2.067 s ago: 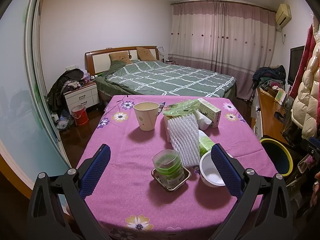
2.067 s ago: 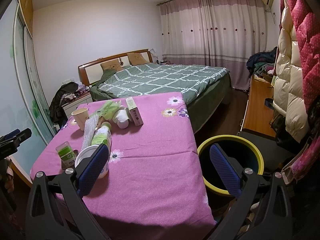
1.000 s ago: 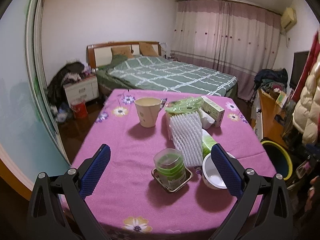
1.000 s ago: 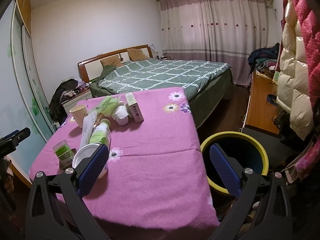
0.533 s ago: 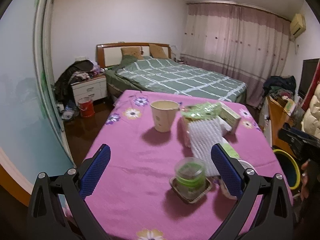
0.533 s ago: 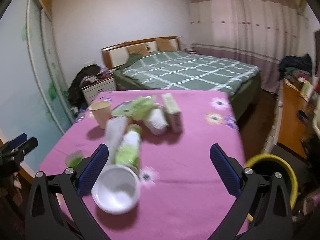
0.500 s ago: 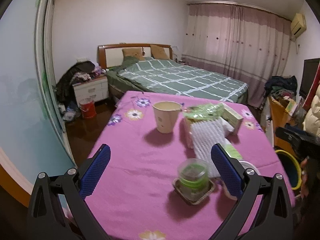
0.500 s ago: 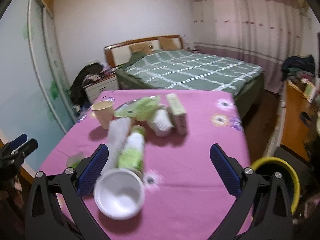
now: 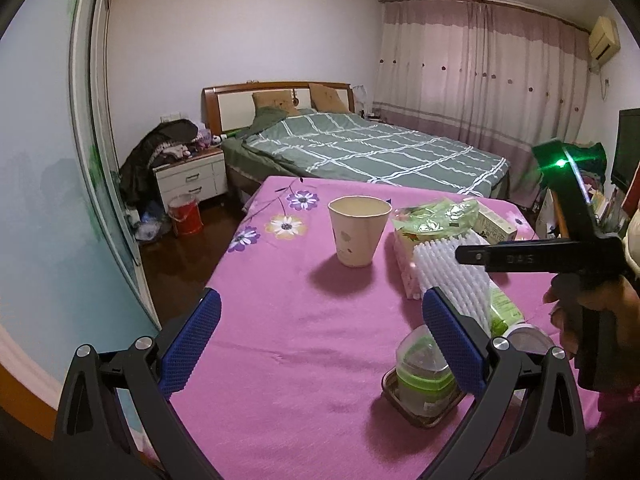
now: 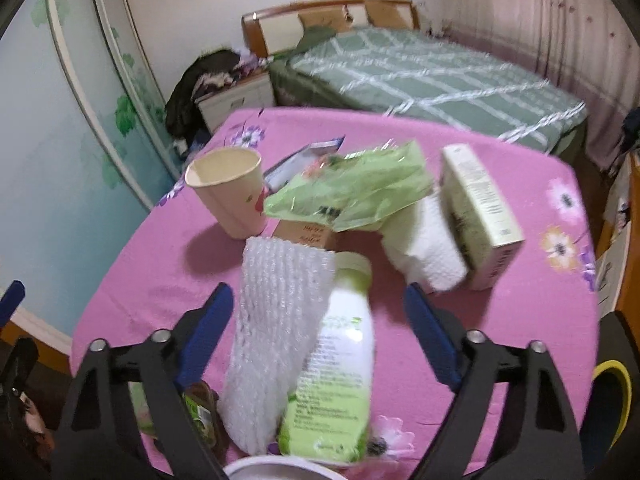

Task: Collect trash
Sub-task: 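Reach the right tool to the white foam net sleeve and grasp it, then carry the foam net over the yellow-rimmed bin and open the right tool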

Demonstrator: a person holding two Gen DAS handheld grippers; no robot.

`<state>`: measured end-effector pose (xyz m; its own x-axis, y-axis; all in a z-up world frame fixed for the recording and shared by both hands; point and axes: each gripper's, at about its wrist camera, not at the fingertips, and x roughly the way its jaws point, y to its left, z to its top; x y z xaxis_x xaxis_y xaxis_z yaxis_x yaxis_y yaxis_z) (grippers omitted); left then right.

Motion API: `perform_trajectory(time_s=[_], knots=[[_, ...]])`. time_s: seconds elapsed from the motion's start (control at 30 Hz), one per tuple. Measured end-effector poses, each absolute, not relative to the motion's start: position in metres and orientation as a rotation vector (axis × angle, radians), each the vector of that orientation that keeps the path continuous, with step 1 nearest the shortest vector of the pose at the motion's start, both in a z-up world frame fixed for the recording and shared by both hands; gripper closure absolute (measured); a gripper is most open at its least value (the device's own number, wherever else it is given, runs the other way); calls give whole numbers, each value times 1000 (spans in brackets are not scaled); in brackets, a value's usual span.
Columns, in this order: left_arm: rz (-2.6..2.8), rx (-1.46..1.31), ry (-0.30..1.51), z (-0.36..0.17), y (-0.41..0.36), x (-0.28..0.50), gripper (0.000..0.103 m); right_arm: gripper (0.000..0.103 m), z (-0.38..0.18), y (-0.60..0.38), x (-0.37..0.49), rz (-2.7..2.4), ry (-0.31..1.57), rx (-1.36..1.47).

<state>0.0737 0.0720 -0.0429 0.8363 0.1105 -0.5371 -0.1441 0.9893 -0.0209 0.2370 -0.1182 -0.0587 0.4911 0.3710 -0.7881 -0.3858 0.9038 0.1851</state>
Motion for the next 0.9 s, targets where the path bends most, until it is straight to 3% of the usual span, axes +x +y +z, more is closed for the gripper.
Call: perform_trajectory(time_s=[0.07, 0.13, 0.2, 0.3, 0.63, 0.9], knots=[[132, -53, 570, -46, 70, 77, 4, 39, -62, -116, 239, 464, 971, -29], [124, -45, 577, -48, 69, 80, 4, 57, -65, -116, 241, 474, 992, -32], [112, -42, 585, -50, 67, 83, 4, 82, -66, -117, 241, 490, 1005, -12], [98, -35, 591, -53, 62, 87, 4, 90, -61, -124, 238, 505, 988, 21], [4, -24, 585, -51, 37, 86, 4, 92, -2, -152, 200, 566, 825, 103], [-59, 2, 610, -62, 13, 77, 4, 92, 42, -233, 156, 385, 647, 117]])
